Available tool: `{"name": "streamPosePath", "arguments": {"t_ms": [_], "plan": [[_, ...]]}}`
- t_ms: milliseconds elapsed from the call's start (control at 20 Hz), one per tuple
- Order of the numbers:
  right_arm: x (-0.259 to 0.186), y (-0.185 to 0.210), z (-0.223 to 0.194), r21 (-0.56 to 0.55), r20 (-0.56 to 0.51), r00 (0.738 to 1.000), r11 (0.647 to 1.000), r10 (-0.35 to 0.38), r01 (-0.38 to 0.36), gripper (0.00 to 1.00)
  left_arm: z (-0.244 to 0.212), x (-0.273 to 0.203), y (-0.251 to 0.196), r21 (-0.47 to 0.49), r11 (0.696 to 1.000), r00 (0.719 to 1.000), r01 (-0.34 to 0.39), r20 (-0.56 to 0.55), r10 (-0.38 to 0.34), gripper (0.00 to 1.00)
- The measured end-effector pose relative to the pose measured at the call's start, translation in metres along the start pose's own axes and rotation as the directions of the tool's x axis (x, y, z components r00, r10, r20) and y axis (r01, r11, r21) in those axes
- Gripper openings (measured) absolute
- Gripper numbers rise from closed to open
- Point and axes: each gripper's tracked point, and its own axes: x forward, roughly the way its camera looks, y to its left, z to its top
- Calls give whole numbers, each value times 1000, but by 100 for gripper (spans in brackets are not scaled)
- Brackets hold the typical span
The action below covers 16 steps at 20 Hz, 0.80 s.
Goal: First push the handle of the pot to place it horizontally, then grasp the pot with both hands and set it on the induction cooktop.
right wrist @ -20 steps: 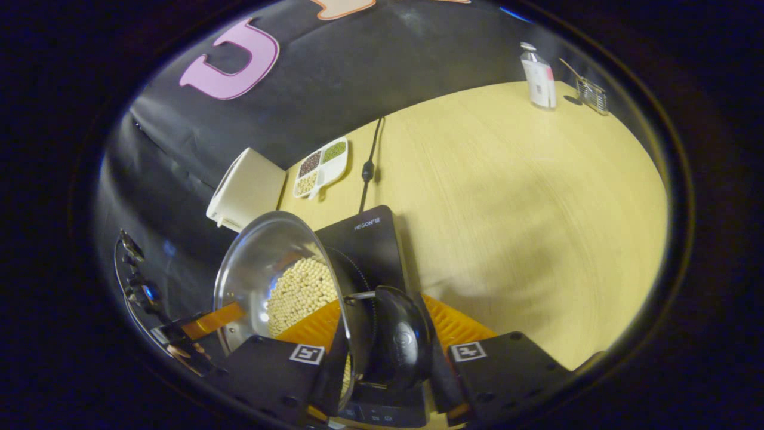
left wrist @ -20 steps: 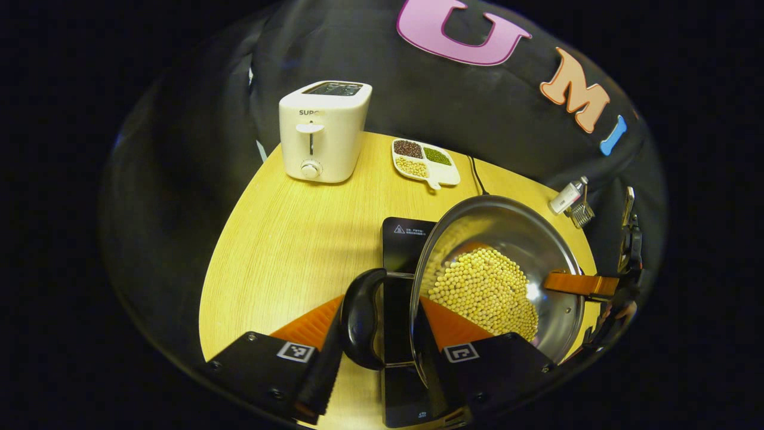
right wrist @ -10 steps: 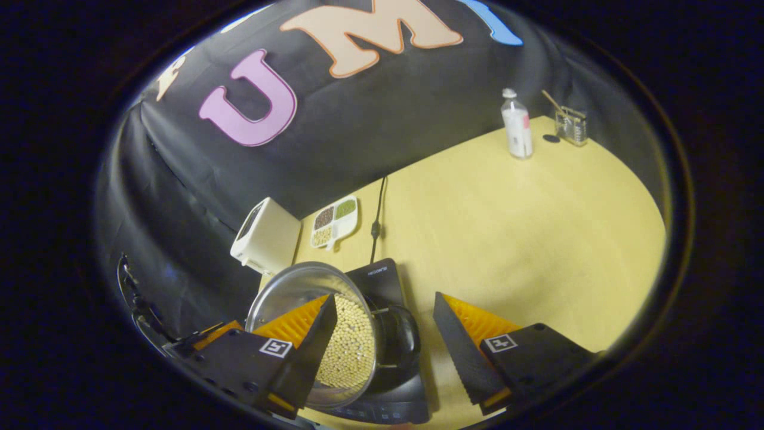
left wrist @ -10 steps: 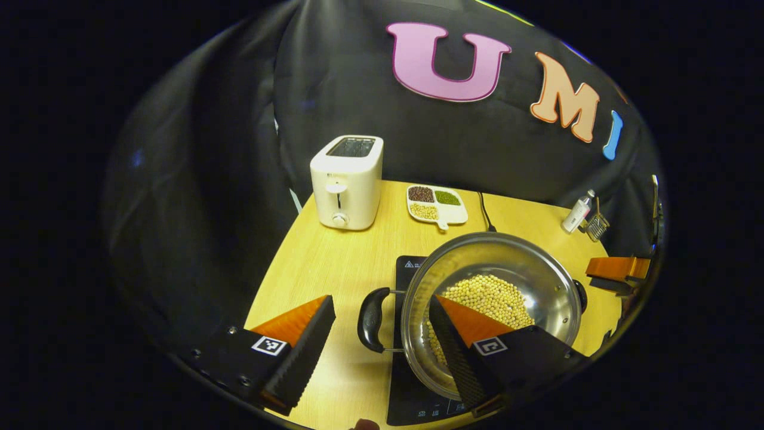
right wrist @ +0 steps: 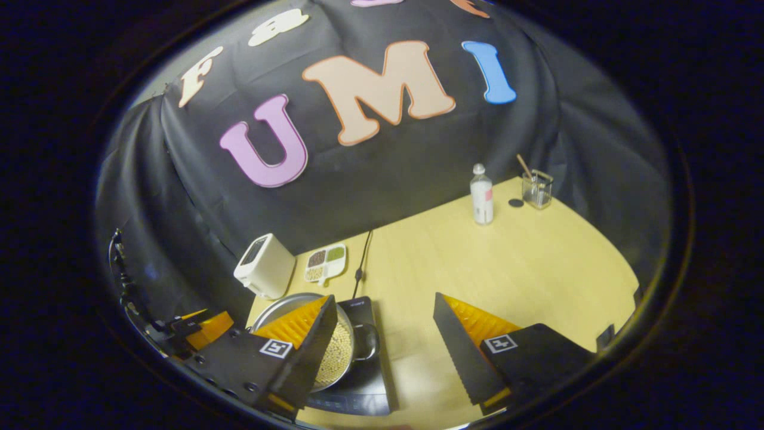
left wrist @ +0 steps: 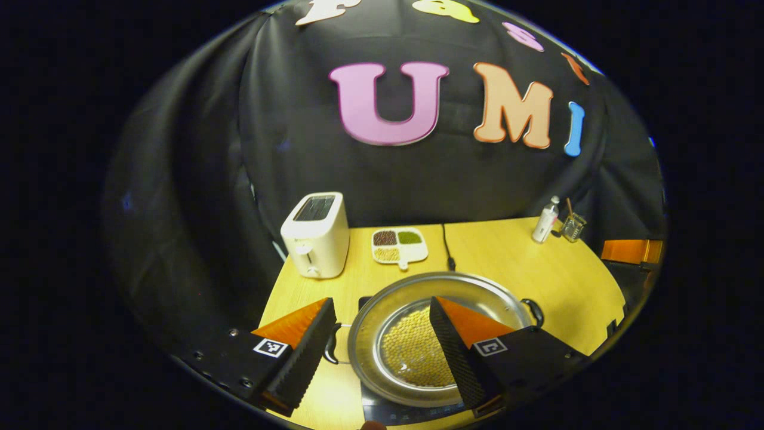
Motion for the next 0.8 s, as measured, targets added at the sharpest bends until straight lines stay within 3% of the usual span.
{"name": "streamPosePath", "arguments": {"t_ms": [350,400,800], "plan": [[-78,-49,87,-157,195,980,988,36,-5,100,72,-52,-101,1,1000,978,15,206,-15,94],[-91,-60,97,-177,214,976,984,41,-2,92,78,-63,-117,-10,1000,974,15,225,-12,96],[-190,-145,173,-262,408,909,965,90,22,92,116,-142,-217,-54,998,925,-34,375,52,96]]}}
